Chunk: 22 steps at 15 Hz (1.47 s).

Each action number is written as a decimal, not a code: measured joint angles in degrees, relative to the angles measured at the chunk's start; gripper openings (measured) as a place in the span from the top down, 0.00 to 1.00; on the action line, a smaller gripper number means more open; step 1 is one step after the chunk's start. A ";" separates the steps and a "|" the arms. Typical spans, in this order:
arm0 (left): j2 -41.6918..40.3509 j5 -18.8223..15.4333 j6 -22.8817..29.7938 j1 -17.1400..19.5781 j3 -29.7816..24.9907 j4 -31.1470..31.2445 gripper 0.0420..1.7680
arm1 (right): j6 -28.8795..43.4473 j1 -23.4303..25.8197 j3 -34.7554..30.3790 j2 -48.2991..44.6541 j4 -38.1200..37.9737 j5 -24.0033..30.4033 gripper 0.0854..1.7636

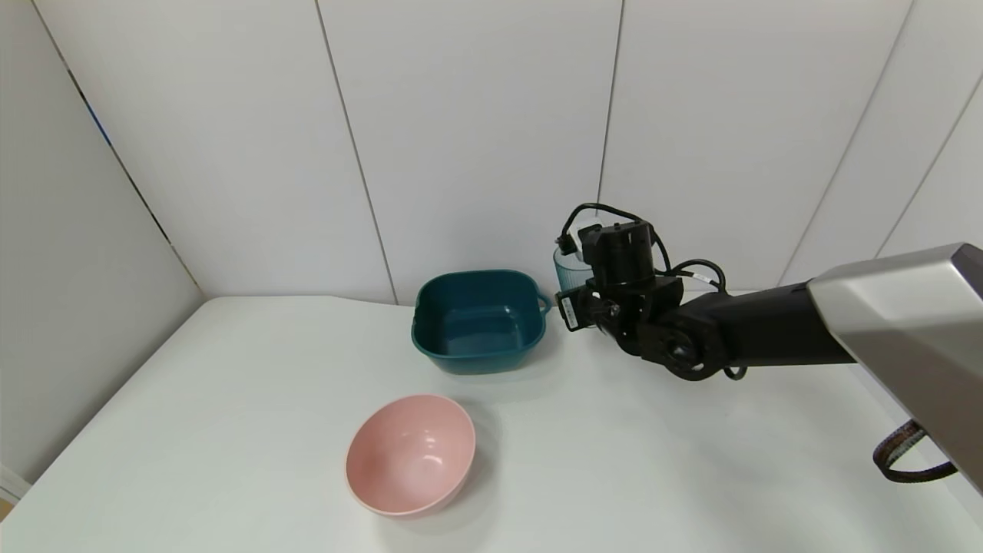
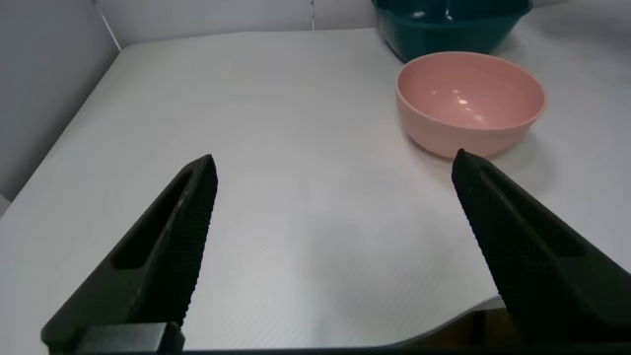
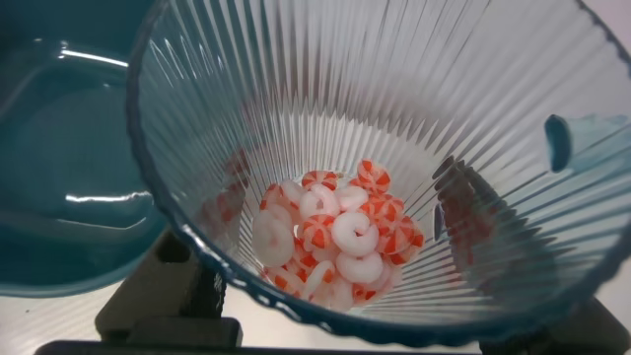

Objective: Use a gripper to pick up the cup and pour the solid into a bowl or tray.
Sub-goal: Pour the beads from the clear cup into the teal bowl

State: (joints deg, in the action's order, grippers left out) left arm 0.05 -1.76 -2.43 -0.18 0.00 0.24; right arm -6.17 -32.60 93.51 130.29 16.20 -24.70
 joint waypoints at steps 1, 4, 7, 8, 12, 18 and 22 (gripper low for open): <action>0.00 0.02 0.00 0.00 0.00 0.00 0.03 | -1.84 0.13 2.32 0.00 -3.06 0.61 0.25; 0.00 0.00 0.00 0.00 0.00 0.00 0.03 | -4.91 0.30 9.51 0.38 -12.21 0.87 0.25; 0.00 0.02 0.00 0.00 0.00 0.00 0.03 | -7.50 -0.06 17.24 1.60 -22.87 0.61 0.25; 0.00 0.00 0.00 0.00 0.00 0.00 0.03 | -9.12 -0.39 18.66 2.12 -25.82 0.23 0.25; 0.00 0.00 -0.02 0.00 0.00 0.00 0.03 | -14.38 -1.28 20.10 4.77 -26.31 -4.85 0.25; 0.00 0.00 0.00 0.00 0.00 0.00 0.03 | -22.47 -3.75 20.32 7.77 -26.42 -11.61 0.25; 0.00 0.00 0.00 0.00 0.00 0.02 0.03 | -27.76 -5.29 20.48 9.03 -26.15 -16.45 0.25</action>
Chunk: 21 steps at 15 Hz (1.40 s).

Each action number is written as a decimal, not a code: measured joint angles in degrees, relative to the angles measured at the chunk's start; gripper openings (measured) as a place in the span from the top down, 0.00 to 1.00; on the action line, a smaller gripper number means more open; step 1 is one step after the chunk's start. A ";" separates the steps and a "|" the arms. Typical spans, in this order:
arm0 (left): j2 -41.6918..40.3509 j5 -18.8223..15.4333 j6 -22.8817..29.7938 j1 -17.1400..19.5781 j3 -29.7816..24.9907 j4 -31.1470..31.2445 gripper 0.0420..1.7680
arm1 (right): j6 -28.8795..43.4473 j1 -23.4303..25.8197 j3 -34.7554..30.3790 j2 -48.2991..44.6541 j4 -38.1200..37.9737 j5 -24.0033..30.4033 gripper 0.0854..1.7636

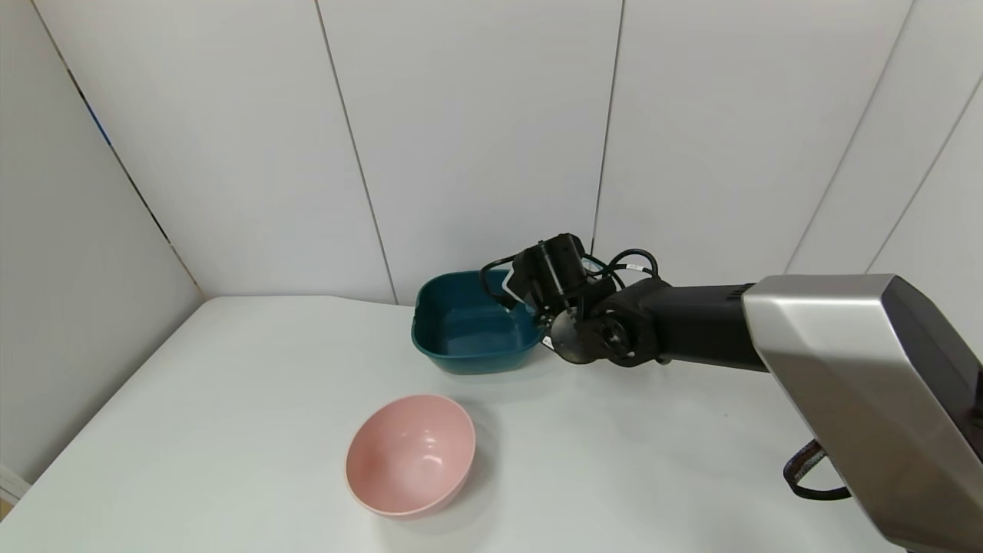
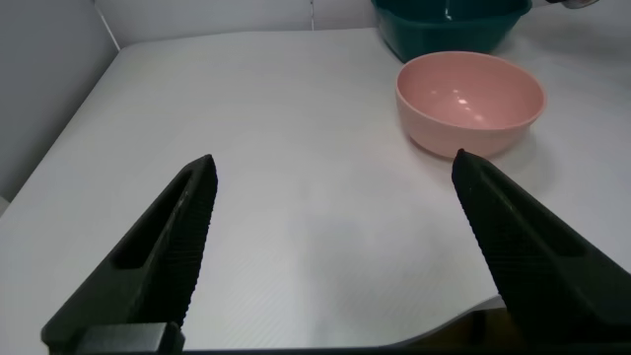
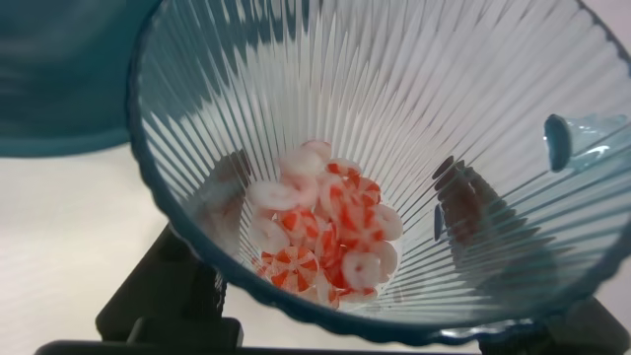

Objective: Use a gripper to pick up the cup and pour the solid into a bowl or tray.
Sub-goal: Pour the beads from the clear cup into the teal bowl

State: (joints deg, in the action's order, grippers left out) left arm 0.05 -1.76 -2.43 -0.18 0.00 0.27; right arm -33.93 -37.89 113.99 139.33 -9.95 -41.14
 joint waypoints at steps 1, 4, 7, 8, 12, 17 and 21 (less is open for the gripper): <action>0.00 0.00 0.00 0.02 0.00 0.00 0.03 | -1.44 -0.11 0.00 0.20 0.00 -0.91 0.25; 0.00 0.02 -0.02 0.00 0.00 0.00 0.03 | -6.89 -0.76 0.00 0.48 1.83 -3.75 0.25; 0.00 0.00 0.00 0.00 0.00 0.00 0.03 | -15.26 -0.65 0.01 0.95 7.39 -6.49 0.25; 0.00 0.02 -0.02 0.00 0.00 0.00 0.03 | -18.69 -0.67 0.01 1.17 10.22 -7.06 0.25; 0.00 0.02 0.00 0.02 0.00 0.00 0.03 | -34.16 0.21 0.01 2.73 23.48 -7.86 0.25; 0.00 0.02 0.00 0.02 0.00 -0.02 0.03 | -42.80 -0.15 0.00 5.74 30.59 -9.90 0.25; 0.00 0.00 0.00 0.00 0.00 0.00 0.03 | -47.96 -0.63 0.00 6.53 31.42 -10.07 0.25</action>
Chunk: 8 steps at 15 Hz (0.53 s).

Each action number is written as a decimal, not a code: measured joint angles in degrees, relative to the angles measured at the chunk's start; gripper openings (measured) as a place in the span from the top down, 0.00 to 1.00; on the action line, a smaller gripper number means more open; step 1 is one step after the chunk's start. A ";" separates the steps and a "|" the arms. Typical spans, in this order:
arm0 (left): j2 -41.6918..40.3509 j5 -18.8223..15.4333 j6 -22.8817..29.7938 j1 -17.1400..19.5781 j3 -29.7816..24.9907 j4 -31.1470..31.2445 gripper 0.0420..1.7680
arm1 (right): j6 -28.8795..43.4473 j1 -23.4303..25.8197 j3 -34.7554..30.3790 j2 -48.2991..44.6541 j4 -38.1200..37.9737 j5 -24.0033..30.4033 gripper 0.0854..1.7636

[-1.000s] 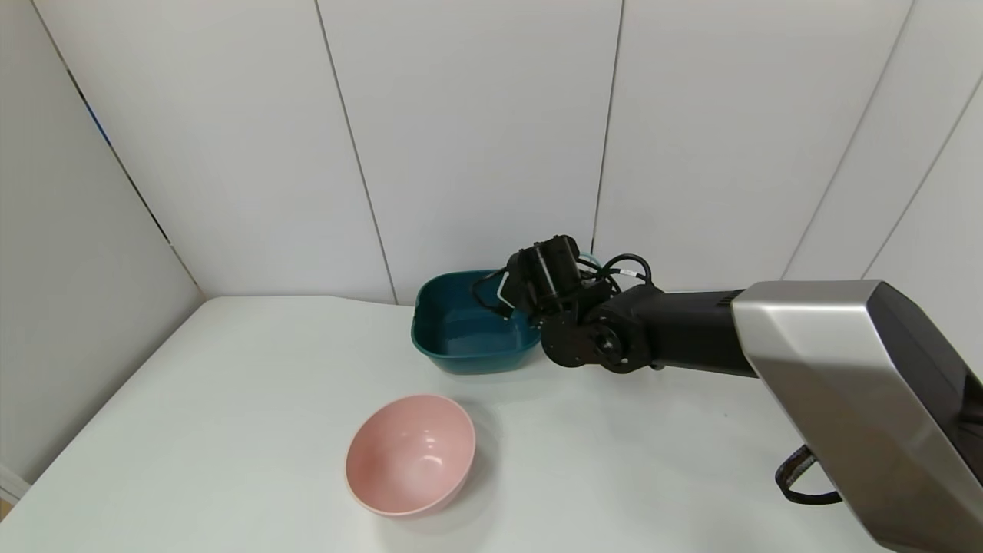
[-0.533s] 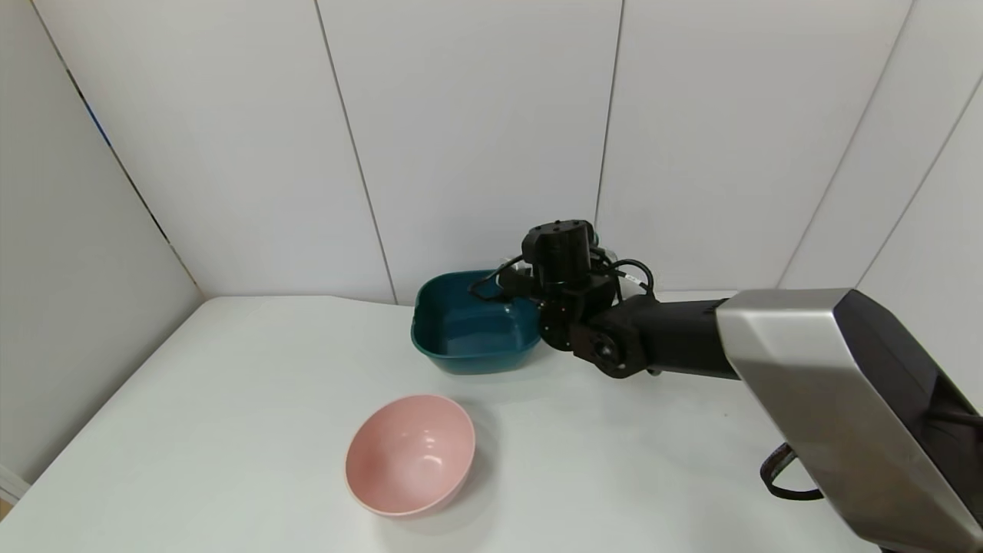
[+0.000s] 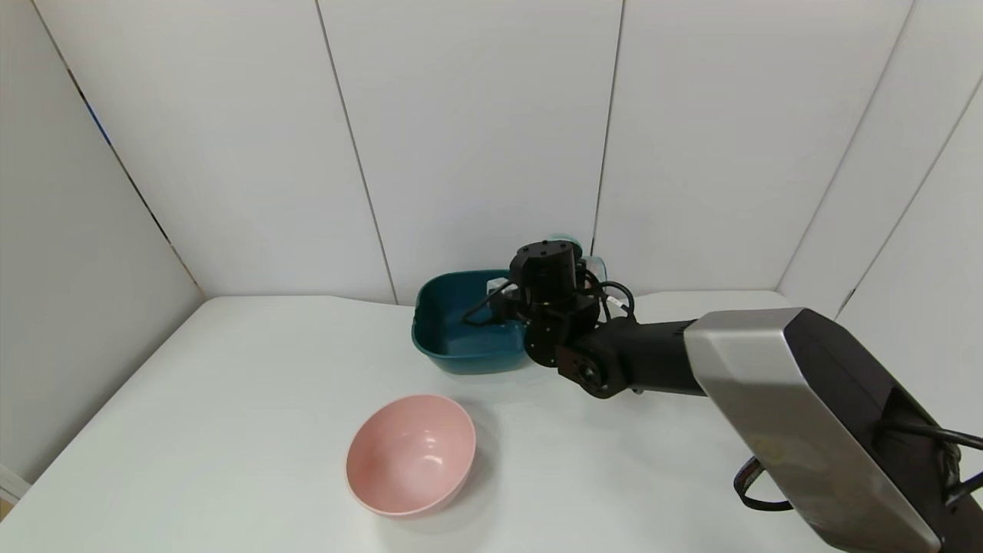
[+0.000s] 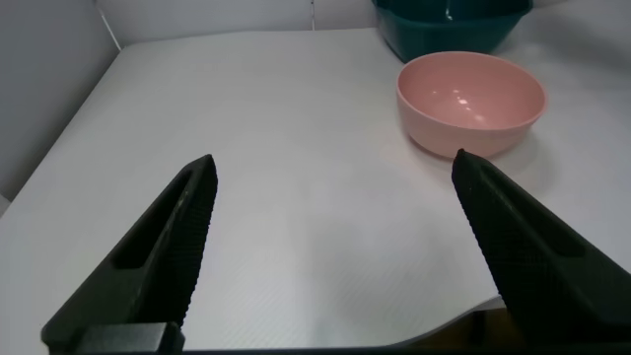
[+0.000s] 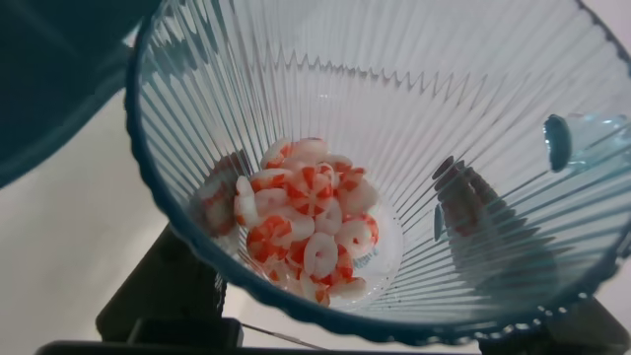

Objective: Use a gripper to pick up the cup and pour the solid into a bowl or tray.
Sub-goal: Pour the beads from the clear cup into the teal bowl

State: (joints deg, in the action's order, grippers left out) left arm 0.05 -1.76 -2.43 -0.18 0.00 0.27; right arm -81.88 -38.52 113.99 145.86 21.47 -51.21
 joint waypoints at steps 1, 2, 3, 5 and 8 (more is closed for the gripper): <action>0.00 0.02 0.00 0.00 0.00 0.00 0.03 | -1.60 -0.04 0.01 0.12 1.11 -0.11 0.26; 0.00 0.00 0.00 0.00 0.00 -0.02 0.03 | -3.25 -0.26 0.06 0.30 2.32 -0.79 0.26; 0.00 0.00 -0.02 0.00 0.00 0.00 0.03 | -4.85 -0.59 0.09 0.44 3.08 -2.01 0.26; 0.00 0.02 0.00 0.00 0.00 0.00 0.03 | -8.11 -1.19 0.11 0.78 5.34 -3.83 0.26; 0.00 0.02 -0.02 0.00 0.00 0.00 0.03 | -12.90 -2.00 0.11 1.61 8.63 -5.21 0.26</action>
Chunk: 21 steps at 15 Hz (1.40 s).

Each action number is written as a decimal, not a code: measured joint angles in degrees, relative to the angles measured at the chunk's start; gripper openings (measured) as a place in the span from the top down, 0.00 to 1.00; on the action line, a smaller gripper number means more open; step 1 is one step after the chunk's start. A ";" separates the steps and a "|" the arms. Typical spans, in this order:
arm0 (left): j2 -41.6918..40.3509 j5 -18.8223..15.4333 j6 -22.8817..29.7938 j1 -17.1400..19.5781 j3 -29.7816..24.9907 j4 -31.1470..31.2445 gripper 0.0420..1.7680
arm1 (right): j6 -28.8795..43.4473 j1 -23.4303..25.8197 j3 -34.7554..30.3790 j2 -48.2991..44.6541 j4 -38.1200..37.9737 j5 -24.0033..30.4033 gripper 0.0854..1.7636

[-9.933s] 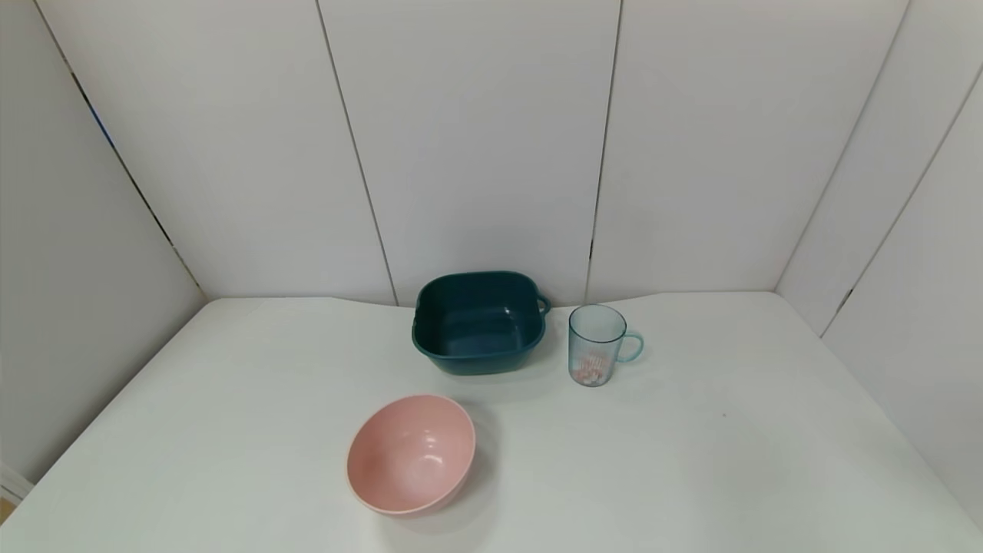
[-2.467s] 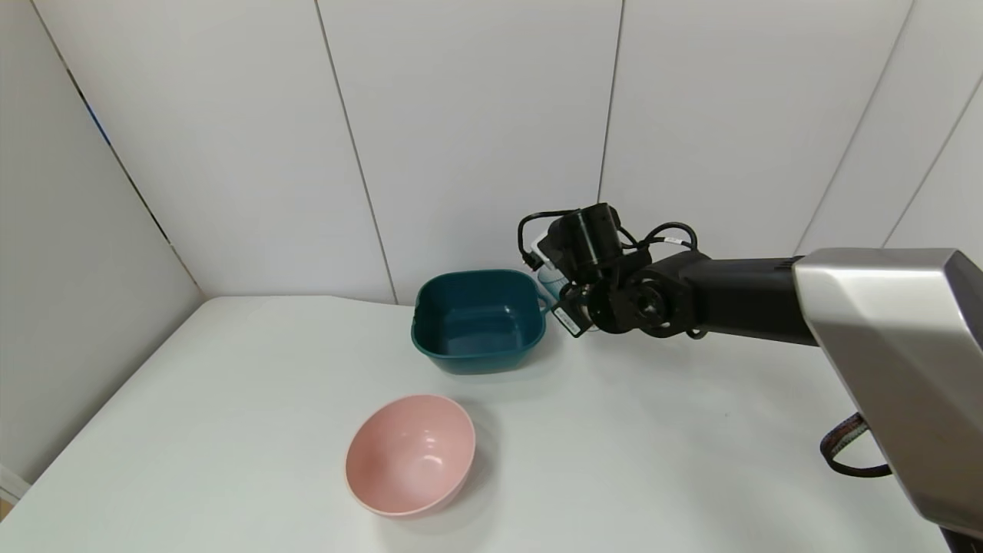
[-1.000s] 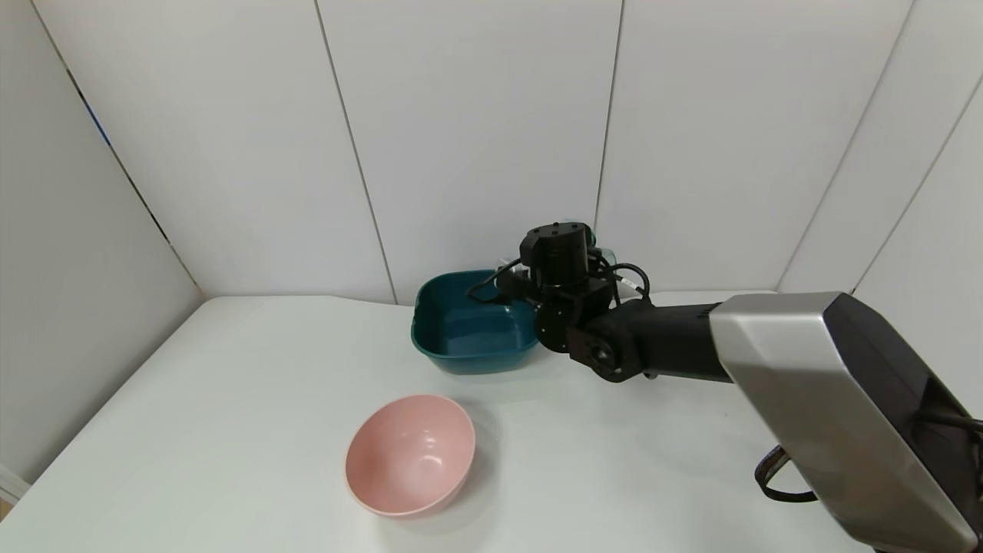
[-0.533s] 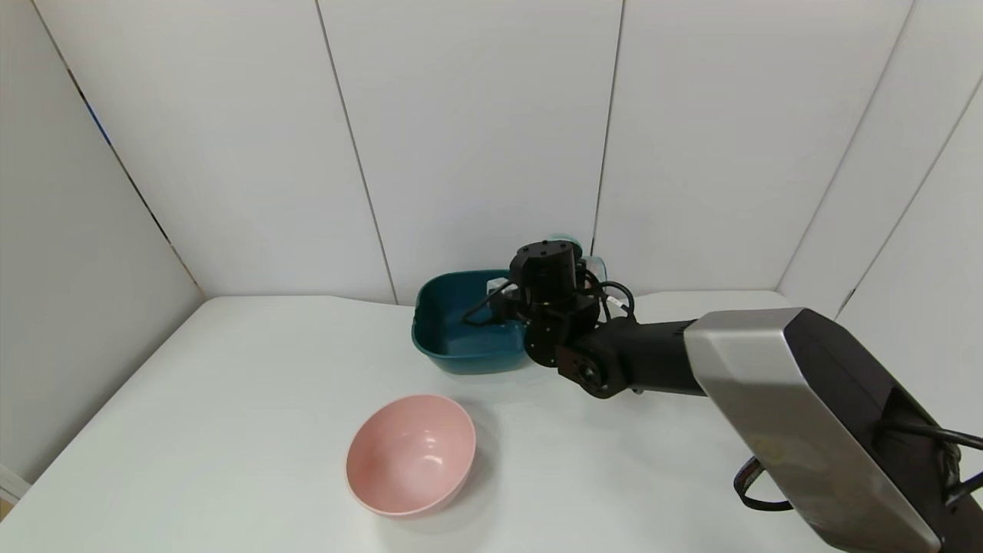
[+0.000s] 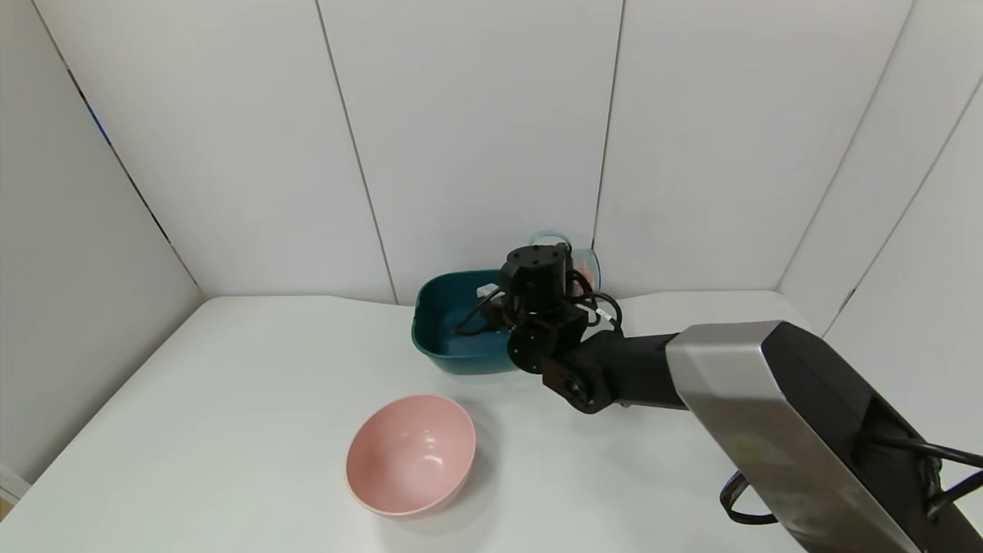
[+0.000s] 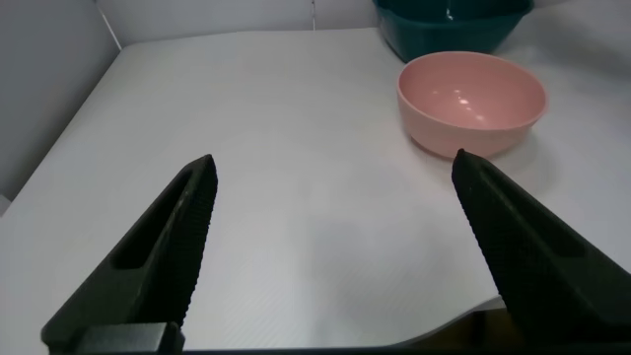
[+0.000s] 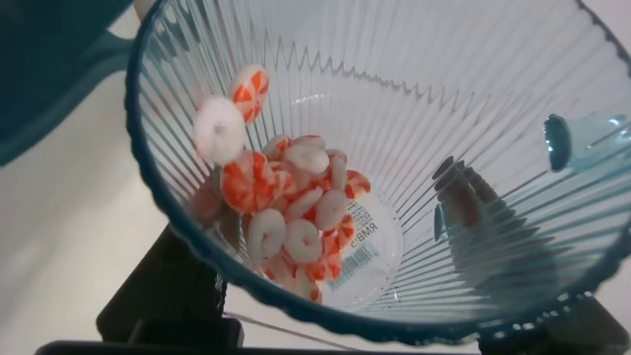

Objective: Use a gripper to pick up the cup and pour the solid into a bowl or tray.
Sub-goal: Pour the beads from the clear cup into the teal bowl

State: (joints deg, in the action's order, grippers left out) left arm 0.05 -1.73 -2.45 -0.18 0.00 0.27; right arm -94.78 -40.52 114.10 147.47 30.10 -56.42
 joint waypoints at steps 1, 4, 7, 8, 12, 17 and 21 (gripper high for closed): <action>0.00 0.00 0.00 0.00 0.00 0.00 0.03 | -1.91 -0.16 0.00 0.30 1.56 -1.05 0.26; 0.00 0.00 0.02 0.00 0.00 -0.02 0.03 | -9.55 -0.66 0.00 1.12 6.69 -1.90 0.26; 0.00 0.00 0.02 0.00 0.00 0.00 0.03 | -16.93 -0.66 0.00 1.99 11.93 -1.96 0.26; 0.00 0.00 0.00 0.00 0.00 -0.02 0.03 | -18.92 -0.68 0.00 2.26 12.87 -1.96 0.26; 0.00 0.00 0.02 0.00 0.00 -0.02 0.03 | -23.88 -0.85 0.00 3.00 14.80 -1.85 0.26; 0.00 0.00 0.00 0.00 0.00 0.00 0.03 | -29.98 -1.26 0.00 3.55 17.97 -1.60 0.26; 0.00 -0.02 0.02 0.00 0.00 0.00 0.03 | -32.37 -1.58 0.00 3.55 18.36 -1.55 0.26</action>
State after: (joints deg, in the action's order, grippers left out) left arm 0.05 -1.76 -2.43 -0.18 0.00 0.27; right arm -127.15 -42.11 114.10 151.02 48.46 -57.97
